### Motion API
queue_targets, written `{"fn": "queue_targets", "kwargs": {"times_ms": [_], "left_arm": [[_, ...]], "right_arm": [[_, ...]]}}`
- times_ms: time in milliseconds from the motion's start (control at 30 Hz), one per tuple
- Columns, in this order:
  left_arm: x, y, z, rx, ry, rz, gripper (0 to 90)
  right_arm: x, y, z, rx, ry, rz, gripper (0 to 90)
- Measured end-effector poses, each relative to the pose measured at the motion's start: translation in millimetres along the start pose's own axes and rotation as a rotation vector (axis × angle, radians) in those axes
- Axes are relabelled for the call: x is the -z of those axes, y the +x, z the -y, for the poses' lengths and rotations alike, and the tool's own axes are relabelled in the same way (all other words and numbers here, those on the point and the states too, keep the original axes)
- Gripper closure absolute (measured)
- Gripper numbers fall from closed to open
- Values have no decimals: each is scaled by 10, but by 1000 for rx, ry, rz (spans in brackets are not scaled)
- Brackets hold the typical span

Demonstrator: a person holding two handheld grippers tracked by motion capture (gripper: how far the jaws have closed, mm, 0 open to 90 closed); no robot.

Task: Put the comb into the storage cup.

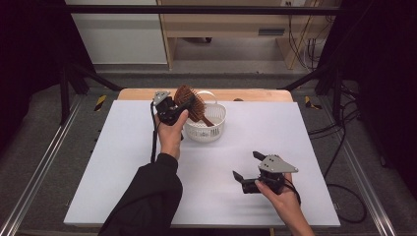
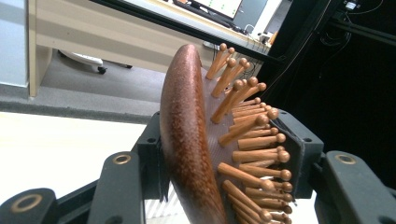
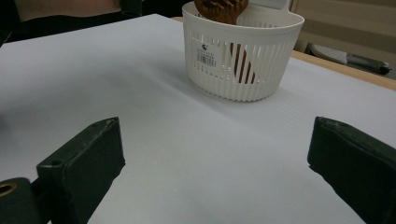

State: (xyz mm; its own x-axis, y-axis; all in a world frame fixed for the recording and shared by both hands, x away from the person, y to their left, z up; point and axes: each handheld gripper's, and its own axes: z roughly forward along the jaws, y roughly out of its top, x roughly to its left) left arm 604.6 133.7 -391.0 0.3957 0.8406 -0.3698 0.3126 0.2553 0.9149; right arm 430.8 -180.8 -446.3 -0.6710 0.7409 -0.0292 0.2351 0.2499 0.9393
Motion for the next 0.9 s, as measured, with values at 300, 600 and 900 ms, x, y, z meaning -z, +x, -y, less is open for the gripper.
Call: {"fn": "queue_targets", "kwargs": {"times_ms": [300,600,900], "left_arm": [[-8,54,5,14,3,1,454],[-7,109,10,25,11,2,450],[8,206,35,61,18,2,446]], "right_arm": [[-12,2,3,-11,13,-1,51],[-13,7,2,-12,11,-2,51],[-18,14,3,-12,11,-5,51]]}}
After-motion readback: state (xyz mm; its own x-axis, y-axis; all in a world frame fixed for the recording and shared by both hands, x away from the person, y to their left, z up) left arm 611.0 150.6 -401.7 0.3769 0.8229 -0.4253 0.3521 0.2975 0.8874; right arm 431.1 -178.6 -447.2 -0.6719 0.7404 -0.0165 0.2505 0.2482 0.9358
